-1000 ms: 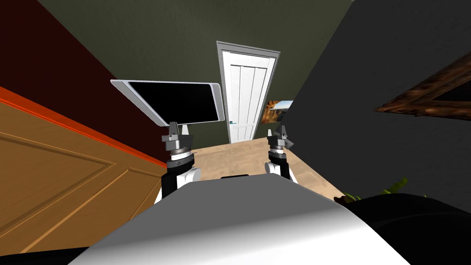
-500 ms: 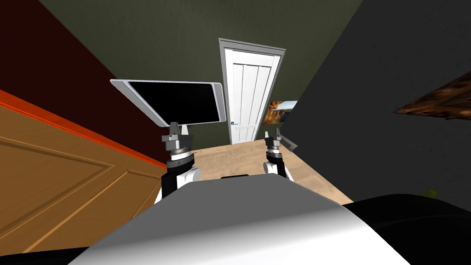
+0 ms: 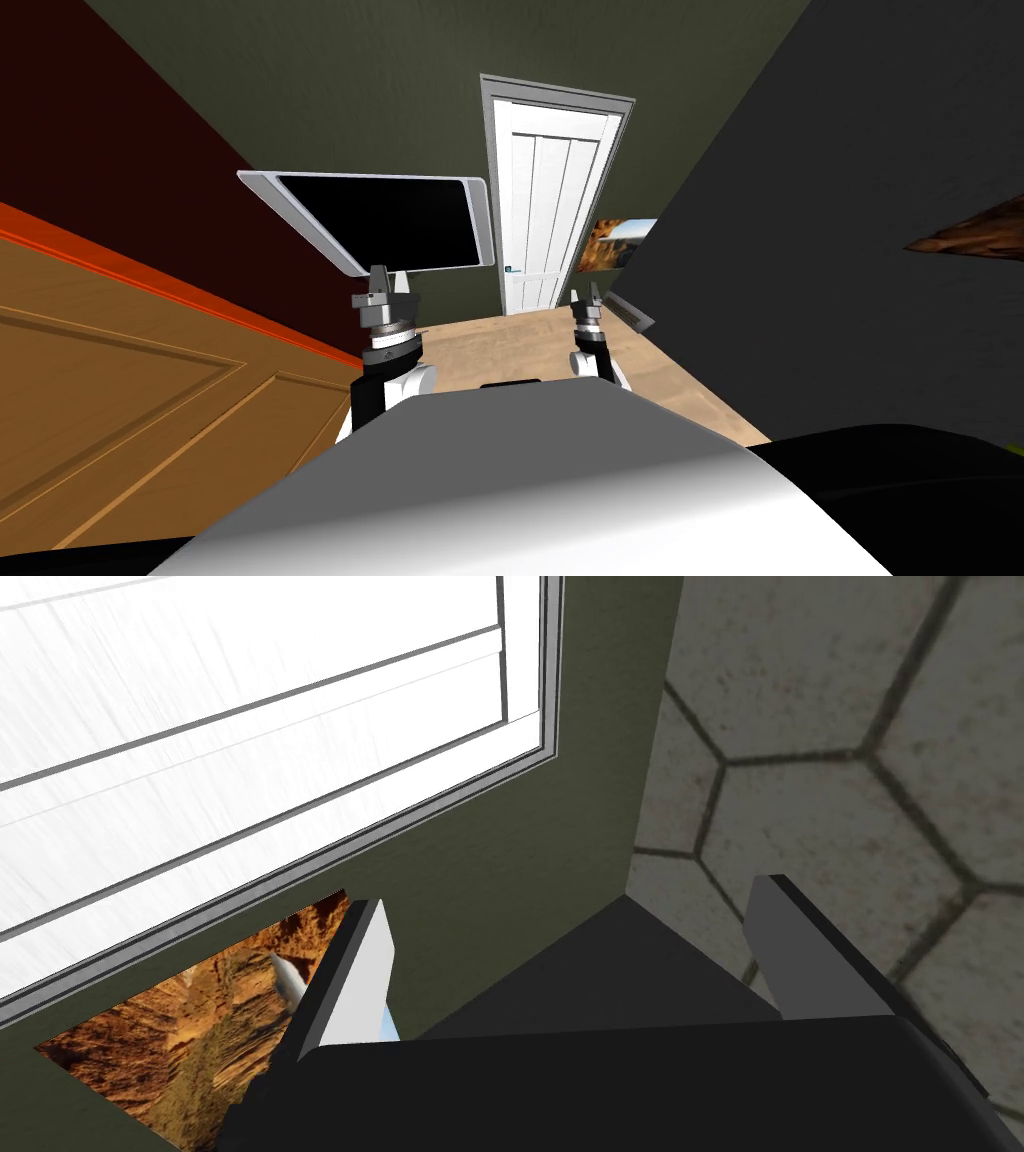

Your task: Pull the door open

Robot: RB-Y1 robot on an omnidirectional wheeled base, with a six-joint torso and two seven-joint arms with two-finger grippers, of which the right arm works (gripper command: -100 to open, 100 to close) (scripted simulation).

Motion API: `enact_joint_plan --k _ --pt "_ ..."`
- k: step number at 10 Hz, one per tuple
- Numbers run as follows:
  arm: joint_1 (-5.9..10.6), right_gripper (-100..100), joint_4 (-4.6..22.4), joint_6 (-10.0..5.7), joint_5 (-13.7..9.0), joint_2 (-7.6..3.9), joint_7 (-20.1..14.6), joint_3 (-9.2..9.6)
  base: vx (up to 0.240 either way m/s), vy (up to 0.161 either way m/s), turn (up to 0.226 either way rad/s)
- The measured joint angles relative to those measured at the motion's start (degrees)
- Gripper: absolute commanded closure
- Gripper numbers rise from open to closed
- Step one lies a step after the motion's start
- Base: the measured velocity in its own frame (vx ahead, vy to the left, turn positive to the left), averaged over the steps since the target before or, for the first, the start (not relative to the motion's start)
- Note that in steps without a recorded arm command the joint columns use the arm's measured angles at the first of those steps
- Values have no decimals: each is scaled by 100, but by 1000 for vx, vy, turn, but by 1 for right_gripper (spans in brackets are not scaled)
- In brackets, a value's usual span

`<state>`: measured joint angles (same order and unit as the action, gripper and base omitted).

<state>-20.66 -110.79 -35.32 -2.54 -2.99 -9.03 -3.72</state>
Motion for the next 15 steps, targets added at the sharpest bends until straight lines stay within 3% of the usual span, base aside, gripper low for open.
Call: enact_joint_plan --k 6,11,15 --pt "339 -100 913 -154 -53 -155 23 14 100 28 40" --pt "713 -100 1752 -263 -96 -259 65 24 101 25 45" --pt "898 -100 2311 -366 -128 -336 75 36 77 19 31"
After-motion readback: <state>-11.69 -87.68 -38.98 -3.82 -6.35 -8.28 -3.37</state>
